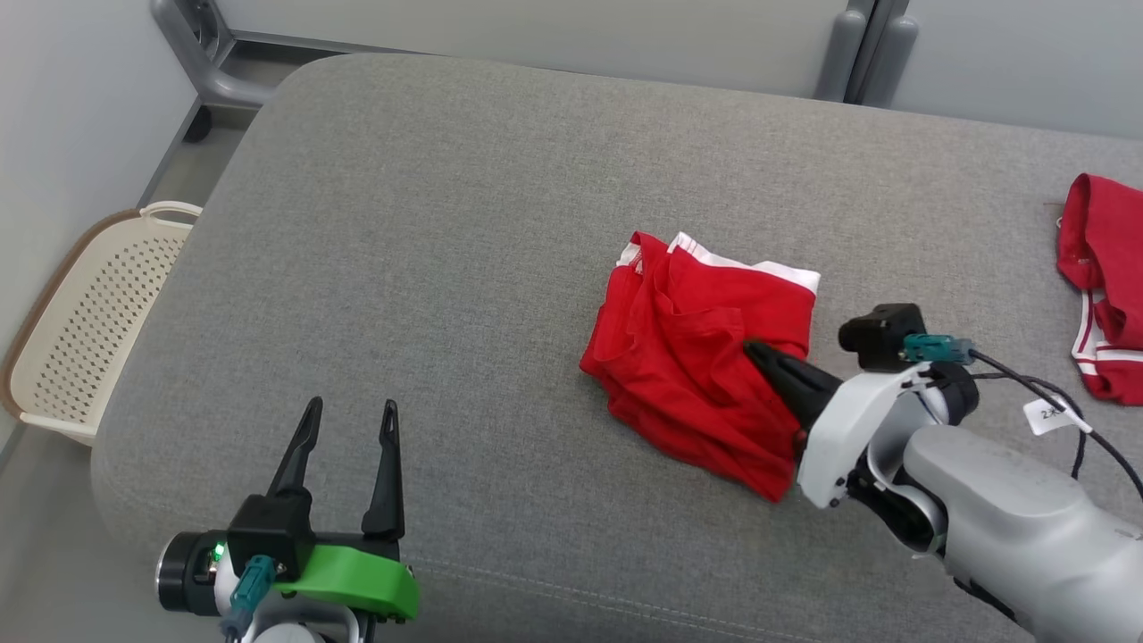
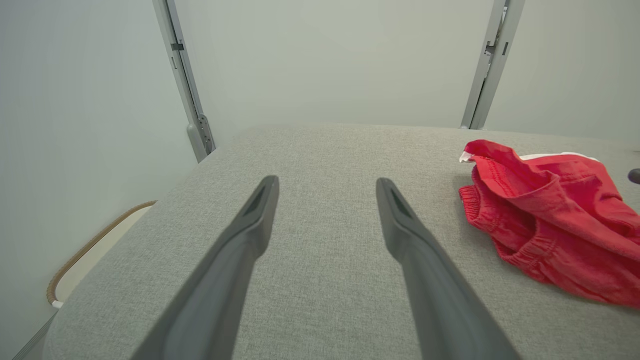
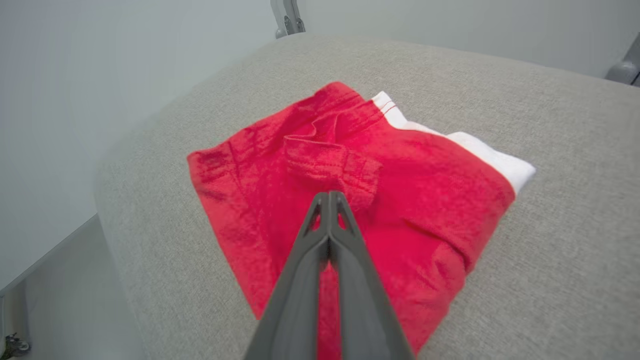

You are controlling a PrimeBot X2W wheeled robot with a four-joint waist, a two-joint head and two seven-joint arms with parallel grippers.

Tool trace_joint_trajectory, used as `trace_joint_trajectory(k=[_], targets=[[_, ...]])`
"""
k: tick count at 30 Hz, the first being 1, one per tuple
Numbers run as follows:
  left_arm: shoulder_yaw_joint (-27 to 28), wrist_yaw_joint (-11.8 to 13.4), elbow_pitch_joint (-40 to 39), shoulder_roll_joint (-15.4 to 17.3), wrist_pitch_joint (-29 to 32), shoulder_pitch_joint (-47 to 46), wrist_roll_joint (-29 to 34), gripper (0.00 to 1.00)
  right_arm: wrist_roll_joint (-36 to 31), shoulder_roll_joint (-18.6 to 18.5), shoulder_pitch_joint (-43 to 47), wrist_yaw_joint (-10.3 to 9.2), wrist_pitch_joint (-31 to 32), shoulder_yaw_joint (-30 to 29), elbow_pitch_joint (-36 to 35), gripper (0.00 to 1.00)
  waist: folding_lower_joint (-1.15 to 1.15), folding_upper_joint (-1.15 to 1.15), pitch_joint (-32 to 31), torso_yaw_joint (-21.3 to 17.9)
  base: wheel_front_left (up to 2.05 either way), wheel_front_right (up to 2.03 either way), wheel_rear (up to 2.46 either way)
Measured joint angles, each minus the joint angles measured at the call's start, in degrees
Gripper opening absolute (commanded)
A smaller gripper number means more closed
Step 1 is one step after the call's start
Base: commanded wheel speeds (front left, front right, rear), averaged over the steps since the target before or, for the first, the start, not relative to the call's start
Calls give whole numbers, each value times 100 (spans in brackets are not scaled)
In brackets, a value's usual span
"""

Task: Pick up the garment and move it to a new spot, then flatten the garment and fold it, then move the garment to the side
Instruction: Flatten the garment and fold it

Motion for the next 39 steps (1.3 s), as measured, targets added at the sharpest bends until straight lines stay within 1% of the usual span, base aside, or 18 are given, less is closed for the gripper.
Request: trace_joint_trajectory(k=[2,5,11,15,18,29,33,39], targets=[[-14,0,-2,0,0,8,-5,100,-133,-54,26,0,0,-158,123,0,0,0,10,6,0,0,0],[-31,-1,-1,0,0,7,-5,100,-324,10,21,0,0,-205,464,0,0,0,32,28,0,0,0],[-112,-8,-11,0,0,-12,-5,100,-533,353,-194,0,0,-26,1254,0,0,0,92,144,0,0,0],[-144,-7,-10,-1,0,-20,-5,100,-582,482,-325,0,0,224,1773,0,0,0,141,241,0,0,0],[-153,-5,-8,-1,0,-35,-7,100,-533,587,-385,0,0,349,1993,0,0,0,172,307,0,0,0],[-221,7,11,-1,0,-66,-55,100,-105,848,-494,0,-1,509,2059,0,0,0,233,438,0,0,0],[-231,11,37,-1,0,-69,-58,100,1,933,-439,0,-1,564,1716,0,0,0,220,461,0,0,0],[-223,30,55,-1,0,-70,-67,100,31,910,-257,0,-1,644,1349,0,0,0,193,465,0,0,0]])
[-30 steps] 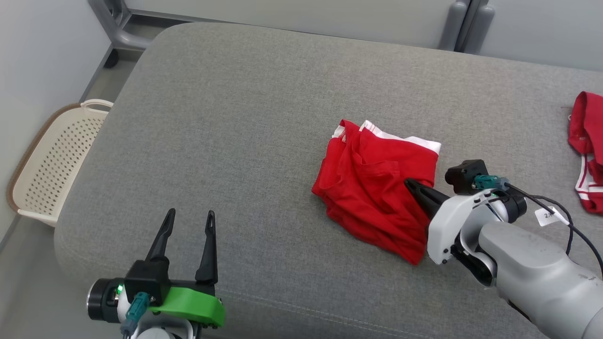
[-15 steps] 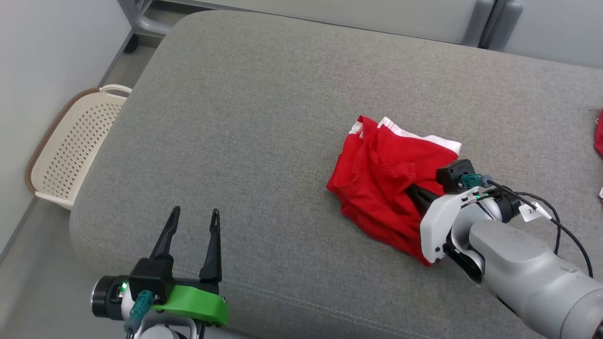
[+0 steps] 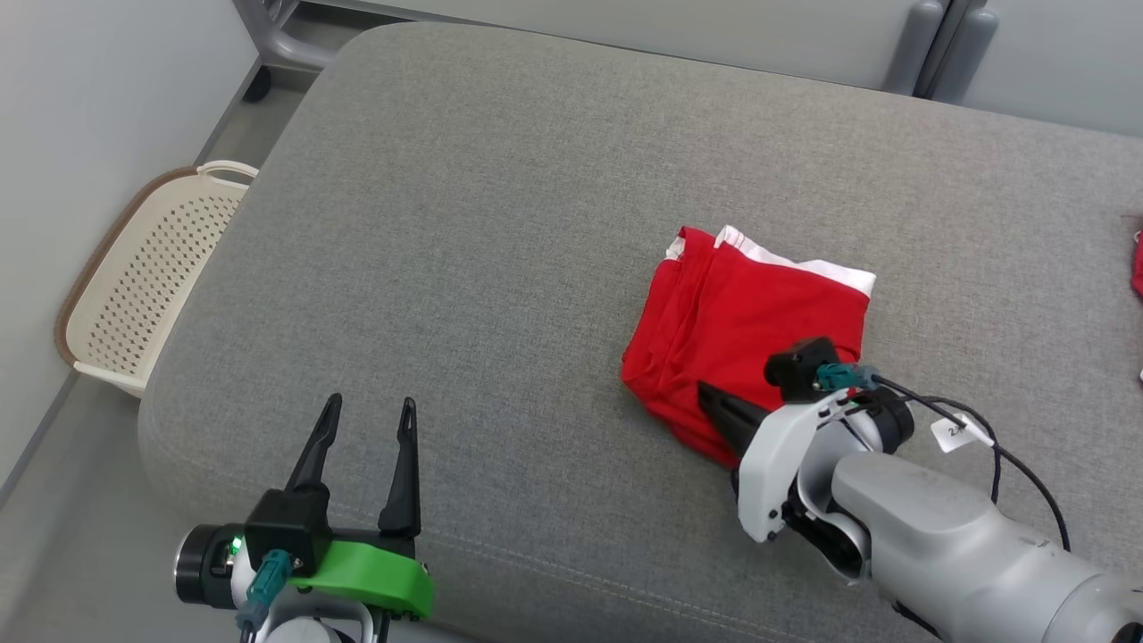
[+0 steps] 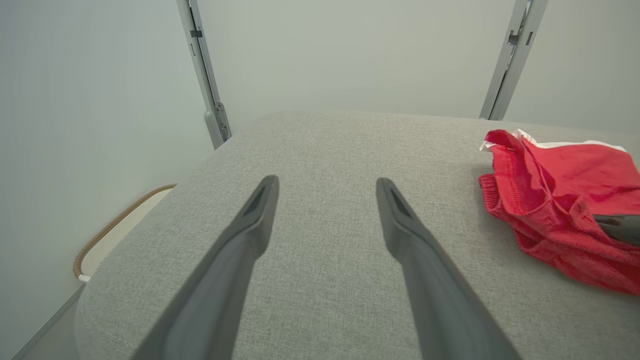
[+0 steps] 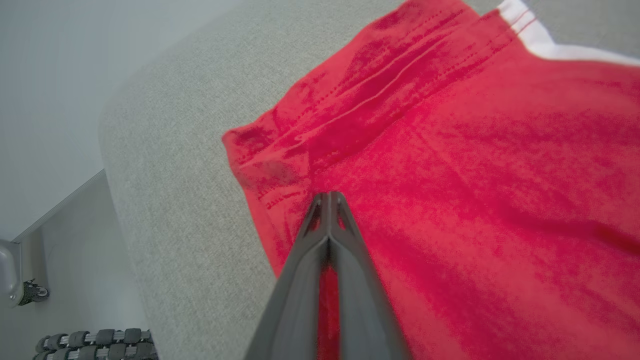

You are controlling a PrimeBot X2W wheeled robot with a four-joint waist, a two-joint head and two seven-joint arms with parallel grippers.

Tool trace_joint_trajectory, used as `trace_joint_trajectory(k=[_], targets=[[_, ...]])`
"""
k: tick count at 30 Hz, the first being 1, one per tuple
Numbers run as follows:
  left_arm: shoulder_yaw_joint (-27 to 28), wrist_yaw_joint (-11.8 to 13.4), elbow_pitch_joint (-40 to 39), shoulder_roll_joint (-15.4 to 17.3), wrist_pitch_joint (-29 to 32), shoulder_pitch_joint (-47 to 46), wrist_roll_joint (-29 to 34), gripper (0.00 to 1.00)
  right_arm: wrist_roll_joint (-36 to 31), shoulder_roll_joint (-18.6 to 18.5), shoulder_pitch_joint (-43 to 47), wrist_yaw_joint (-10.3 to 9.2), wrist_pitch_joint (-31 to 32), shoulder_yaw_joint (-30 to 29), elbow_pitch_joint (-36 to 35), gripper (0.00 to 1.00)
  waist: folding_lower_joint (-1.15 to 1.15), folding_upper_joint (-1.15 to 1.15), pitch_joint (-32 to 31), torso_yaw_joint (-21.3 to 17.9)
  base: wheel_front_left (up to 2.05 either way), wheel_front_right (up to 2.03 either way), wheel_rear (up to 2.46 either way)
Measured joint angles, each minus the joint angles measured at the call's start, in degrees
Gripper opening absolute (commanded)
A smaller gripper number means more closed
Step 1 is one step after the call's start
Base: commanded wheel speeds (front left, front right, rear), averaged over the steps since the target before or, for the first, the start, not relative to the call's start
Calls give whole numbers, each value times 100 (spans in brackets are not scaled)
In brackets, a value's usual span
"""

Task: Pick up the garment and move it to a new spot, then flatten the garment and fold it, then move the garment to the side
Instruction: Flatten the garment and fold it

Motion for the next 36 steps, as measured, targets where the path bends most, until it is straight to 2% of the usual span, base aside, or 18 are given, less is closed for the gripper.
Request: trace_joint_trajectory(k=[4,9,14,20,25,33,36], targets=[[31,5,7,0,0,0,-15,100,-15,13,112,0,0,34,-356,0,0,0,-34,-27,0,0,0],[48,15,-10,0,0,2,-18,100,31,-232,93,0,1,1,-588,0,0,0,-71,-53,0,0,0],[83,29,-57,1,0,18,-19,100,-90,-467,55,0,0,-591,-454,0,0,0,-78,-102,0,0,0],[33,29,-63,0,0,21,-35,100,-325,-291,172,-1,0,-636,-52,0,0,0,-66,-103,0,0,0],[-1,29,-55,0,0,17,-46,100,-241,-7,293,1,0,-344,121,0,0,0,-69,-55,0,0,0],[85,48,-63,0,0,65,-43,100,-38,-12,655,1,0,-323,-266,0,0,0,-157,-104,0,0,0],[121,46,-73,0,0,110,-33,100,-64,-107,864,1,1,-517,-458,0,0,0,-205,-246,0,0,0]])
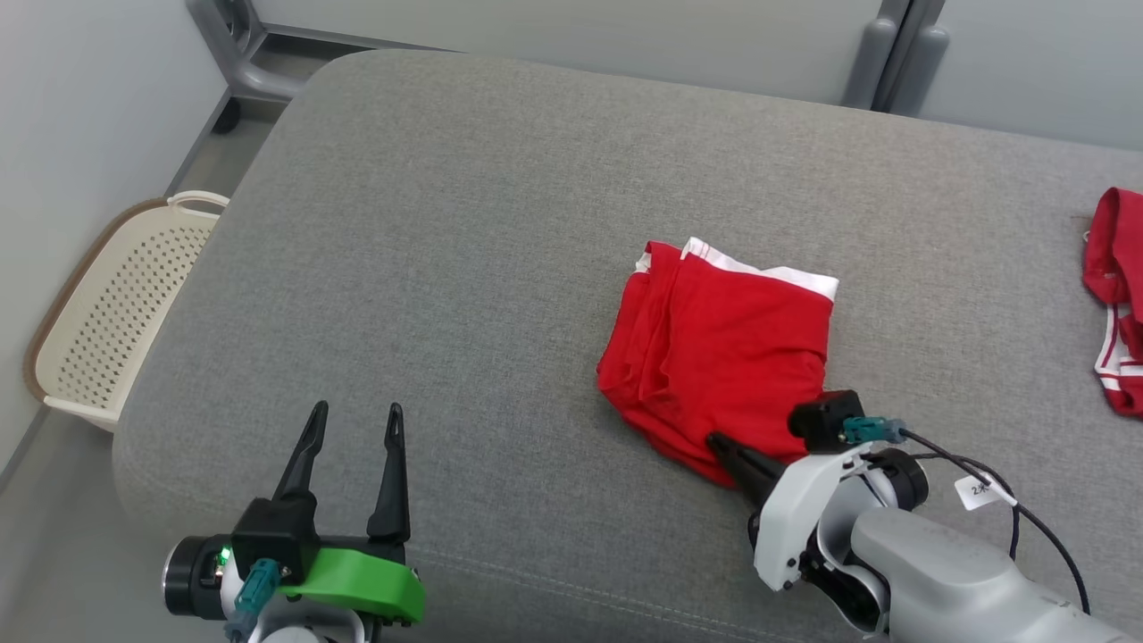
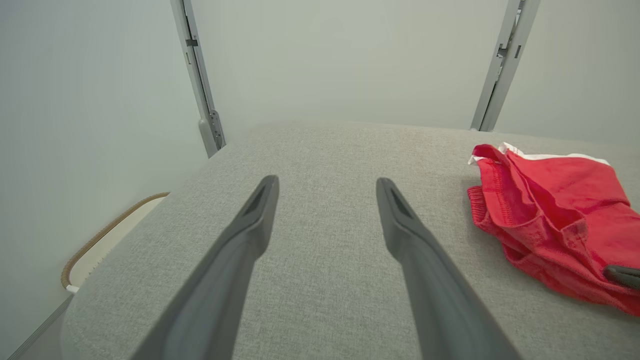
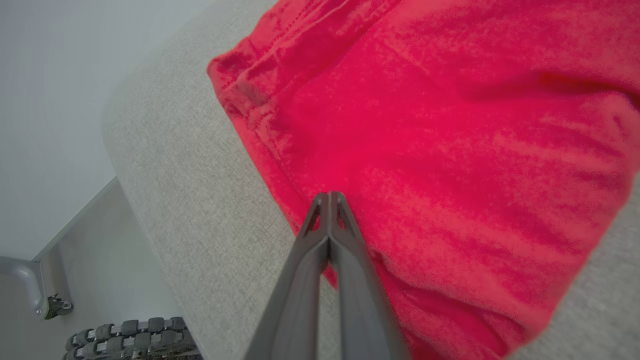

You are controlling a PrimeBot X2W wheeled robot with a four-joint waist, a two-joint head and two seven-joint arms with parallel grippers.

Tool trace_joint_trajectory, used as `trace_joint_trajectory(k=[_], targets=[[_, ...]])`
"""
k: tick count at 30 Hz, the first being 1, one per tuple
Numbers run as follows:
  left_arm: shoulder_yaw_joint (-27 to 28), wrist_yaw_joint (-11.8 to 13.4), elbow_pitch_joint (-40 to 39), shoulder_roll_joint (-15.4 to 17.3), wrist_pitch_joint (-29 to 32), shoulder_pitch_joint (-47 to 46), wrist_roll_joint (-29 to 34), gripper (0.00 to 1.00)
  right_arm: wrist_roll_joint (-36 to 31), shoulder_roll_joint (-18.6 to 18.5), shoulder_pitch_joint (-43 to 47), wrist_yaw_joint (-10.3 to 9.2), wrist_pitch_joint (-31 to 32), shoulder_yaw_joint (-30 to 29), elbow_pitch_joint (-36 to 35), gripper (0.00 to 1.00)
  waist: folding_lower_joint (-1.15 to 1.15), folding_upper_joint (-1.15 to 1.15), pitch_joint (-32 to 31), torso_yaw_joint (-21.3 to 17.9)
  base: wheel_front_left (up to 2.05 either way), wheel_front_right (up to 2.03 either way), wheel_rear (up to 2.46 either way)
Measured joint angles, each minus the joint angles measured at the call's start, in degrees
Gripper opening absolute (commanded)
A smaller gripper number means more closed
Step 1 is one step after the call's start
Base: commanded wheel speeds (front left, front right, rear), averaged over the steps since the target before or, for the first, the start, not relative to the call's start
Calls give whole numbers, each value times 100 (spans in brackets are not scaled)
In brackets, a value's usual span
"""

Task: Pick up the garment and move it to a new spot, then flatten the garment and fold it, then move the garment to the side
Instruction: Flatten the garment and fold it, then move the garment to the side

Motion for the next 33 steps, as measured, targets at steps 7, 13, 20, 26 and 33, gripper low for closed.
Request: trace_joint_trajectory(k=[7,13,20,26,33], targets=[[42,-24,-30,-1,0,15,46,100,-334,-219,158,0,-1,-878,-463,100,0,0,-74,-187,0,0,0],[112,-47,-78,0,0,97,146,100,-526,-405,389,0,0,-1528,-200,100,0,0,-174,-286,0,0,0],[211,-109,-92,52,0,107,236,100,186,-260,53,-2,847,-1438,405,100,0,0,-242,-373,0,0,0],[277,-129,-88,64,0,107,279,100,912,-179,-225,-2,1869,-1425,714,100,0,0,-268,-356,0,0,0],[290,-141,-93,57,0,107,286,100,1444,-144,-497,-2,2635,-1423,987,100,0,0,-227,-238,0,0,0]])
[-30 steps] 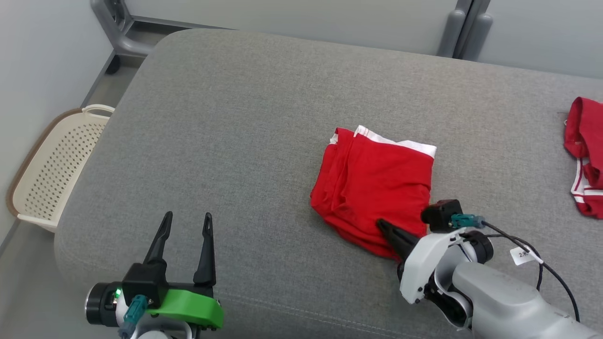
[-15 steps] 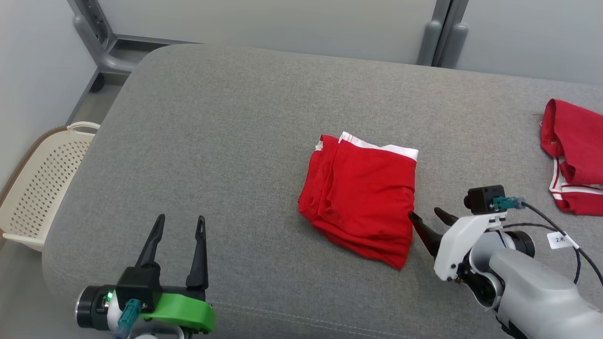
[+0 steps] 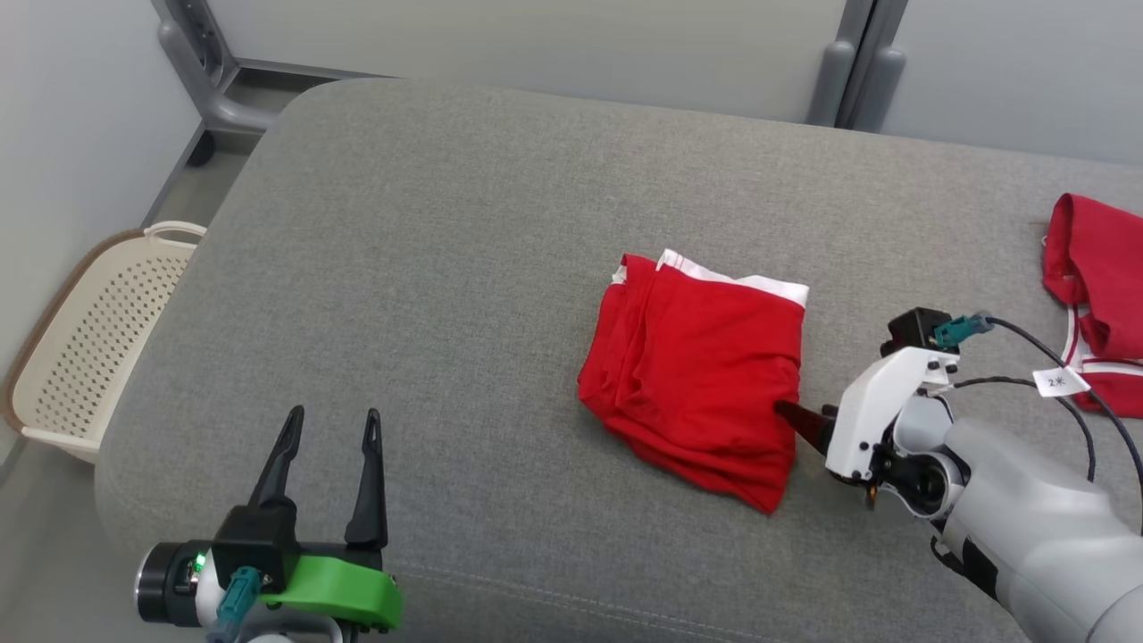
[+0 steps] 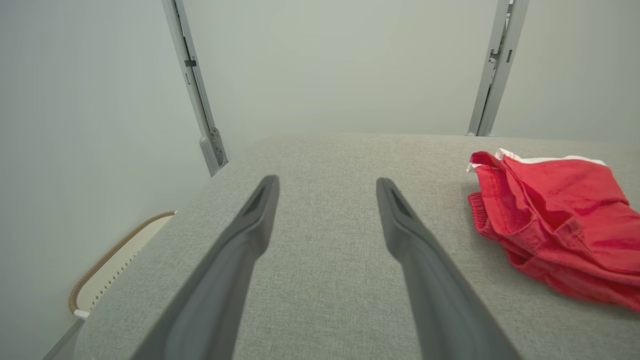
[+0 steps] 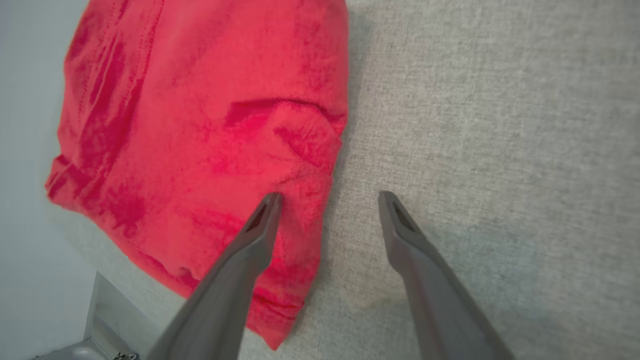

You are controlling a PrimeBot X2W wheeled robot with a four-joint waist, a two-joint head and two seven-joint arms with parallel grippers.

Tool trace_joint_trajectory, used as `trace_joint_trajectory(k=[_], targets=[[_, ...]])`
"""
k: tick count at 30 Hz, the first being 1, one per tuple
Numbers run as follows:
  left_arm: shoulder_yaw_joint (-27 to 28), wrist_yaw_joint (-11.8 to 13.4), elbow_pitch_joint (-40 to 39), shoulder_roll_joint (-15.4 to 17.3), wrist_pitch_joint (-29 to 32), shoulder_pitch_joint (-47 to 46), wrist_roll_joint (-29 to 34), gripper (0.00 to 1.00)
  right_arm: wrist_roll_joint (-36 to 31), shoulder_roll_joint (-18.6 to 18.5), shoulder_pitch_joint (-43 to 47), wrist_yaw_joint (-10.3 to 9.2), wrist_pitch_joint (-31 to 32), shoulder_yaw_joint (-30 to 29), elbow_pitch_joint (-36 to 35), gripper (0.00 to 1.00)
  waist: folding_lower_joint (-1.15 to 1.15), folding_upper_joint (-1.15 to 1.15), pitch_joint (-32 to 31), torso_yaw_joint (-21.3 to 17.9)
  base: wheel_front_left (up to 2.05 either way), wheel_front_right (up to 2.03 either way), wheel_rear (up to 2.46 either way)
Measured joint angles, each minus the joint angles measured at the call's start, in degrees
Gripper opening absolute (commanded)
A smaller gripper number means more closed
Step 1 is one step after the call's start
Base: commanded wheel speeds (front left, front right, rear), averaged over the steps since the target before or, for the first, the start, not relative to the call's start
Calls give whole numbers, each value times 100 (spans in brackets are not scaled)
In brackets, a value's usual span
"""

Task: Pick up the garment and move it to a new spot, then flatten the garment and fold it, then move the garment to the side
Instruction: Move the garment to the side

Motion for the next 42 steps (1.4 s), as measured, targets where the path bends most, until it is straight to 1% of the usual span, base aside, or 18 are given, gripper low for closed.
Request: trace_joint_trajectory(k=[10,17,21,22,23,33,37,42], targets=[[-121,-11,5,-27,0,-49,-7,100,433,52,-378,0,735,22,305,100,0,0,182,202,0,0,0],[-203,-10,53,-42,0,-144,-58,100,572,62,-650,3,1237,66,644,100,0,0,311,385,0,0,0],[-222,2,75,-45,0,-165,-88,100,643,102,-738,5,1382,76,781,100,0,0,352,464,0,0,0],[-222,13,78,-45,0,-166,-93,100,643,102,-742,4,1347,73,751,65,0,0,360,476,0,0,0],[-223,16,81,-45,0,-166,-94,100,644,101,-742,4,1301,75,731,0,0,0,367,484,0,0,0],[-172,48,97,-49,0,-165,-107,100,591,16,-734,4,1123,246,421,0,0,0,302,359,0,0,0],[-146,38,94,-51,0,-162,-105,100,525,-132,-797,3,1027,320,274,0,0,0,273,236,0,0,0],[-133,33,79,-52,0,-156,-91,100,361,-419,-996,3,977,482,235,0,0,0,254,79,0,0,0]])
